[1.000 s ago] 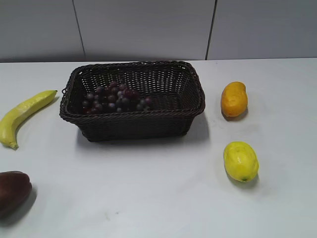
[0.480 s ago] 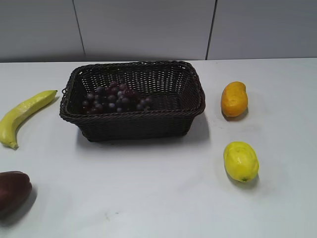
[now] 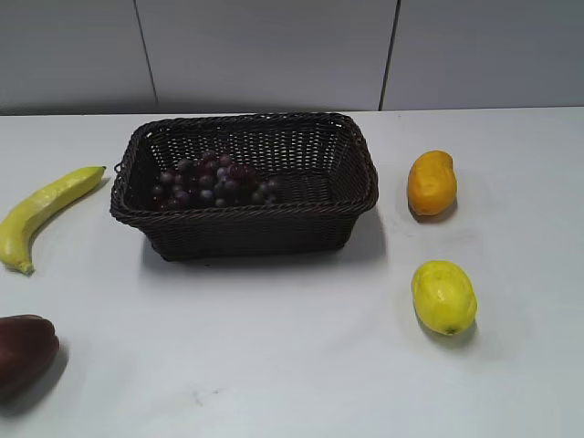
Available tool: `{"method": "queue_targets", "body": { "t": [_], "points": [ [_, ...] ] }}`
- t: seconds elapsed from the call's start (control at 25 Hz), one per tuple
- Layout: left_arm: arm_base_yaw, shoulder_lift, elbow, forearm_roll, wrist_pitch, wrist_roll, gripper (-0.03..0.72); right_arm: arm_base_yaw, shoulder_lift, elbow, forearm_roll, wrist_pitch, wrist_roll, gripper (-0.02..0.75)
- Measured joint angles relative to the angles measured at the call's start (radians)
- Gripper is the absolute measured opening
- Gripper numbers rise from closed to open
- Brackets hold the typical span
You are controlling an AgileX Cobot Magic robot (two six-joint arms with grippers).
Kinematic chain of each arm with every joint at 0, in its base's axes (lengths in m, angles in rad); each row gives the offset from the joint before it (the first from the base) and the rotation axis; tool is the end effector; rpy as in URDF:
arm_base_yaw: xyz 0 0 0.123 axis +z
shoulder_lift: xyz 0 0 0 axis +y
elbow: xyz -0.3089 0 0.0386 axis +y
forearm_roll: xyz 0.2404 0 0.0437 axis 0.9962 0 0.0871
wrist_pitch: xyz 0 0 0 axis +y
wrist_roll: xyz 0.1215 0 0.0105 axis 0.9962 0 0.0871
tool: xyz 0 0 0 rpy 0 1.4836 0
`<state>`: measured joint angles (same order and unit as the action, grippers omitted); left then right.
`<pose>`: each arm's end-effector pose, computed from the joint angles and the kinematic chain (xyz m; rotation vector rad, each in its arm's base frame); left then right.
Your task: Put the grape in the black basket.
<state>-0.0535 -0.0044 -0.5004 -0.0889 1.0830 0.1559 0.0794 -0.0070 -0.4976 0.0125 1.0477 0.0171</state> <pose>-0.0130 -0.0089 0.2575 0.2207 2.0469 -0.0433 -0.0105 0.0005 0.2601 -0.0637 2.0265 0.0759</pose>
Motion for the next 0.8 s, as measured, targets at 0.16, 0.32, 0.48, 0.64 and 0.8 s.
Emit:
{"method": "queue_targets", "body": {
  "t": [0.16,0.32,0.48,0.64,0.8],
  "points": [
    [0.000,0.000,0.000,0.000,0.000,0.000,0.228,0.000,0.000,0.000,0.000,0.000,0.000,0.573],
    [0.000,0.000,0.000,0.000,0.000,0.000,0.228,0.000,0.000,0.000,0.000,0.000,0.000,0.573],
    [0.000,0.000,0.000,0.000,0.000,0.000,0.228,0.000,0.000,0.000,0.000,0.000,0.000,0.573],
    [0.000,0.000,0.000,0.000,0.000,0.000,0.228,0.000,0.000,0.000,0.000,0.000,0.000,0.573],
    [0.000,0.000,0.000,0.000,0.000,0.000,0.228,0.000,0.000,0.000,0.000,0.000,0.000,0.573]
  ]
}}
